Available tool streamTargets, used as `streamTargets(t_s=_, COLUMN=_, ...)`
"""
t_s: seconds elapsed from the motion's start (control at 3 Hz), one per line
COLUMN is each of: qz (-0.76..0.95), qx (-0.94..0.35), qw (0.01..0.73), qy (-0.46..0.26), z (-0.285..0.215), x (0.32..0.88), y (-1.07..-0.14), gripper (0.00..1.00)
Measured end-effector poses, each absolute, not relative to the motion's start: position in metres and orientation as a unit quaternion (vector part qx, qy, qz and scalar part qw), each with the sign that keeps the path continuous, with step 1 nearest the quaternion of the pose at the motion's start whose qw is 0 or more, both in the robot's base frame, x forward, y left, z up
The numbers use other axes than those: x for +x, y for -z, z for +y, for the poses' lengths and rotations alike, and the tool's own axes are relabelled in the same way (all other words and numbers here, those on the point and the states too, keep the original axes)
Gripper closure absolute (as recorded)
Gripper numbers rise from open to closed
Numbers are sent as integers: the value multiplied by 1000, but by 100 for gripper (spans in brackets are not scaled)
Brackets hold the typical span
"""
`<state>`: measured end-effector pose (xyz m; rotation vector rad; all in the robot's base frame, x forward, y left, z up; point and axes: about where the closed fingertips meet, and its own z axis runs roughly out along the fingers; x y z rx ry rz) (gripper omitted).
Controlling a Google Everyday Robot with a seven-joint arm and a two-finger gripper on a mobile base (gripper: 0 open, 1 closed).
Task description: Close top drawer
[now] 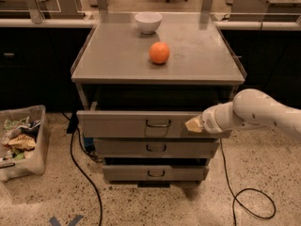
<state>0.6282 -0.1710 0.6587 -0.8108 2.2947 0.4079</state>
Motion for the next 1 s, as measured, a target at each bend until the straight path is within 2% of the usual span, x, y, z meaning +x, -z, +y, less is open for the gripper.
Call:
streamTargets(t_s=0.67, qz=887, qx=-282, qw=337, qy=-144, z=-183, x=663, y=-653, gripper=100)
streamTargets(t_s=1.0, qz=887, qx=-282, qw=337, qy=-144, z=-183, x=663, y=-653, gripper=100)
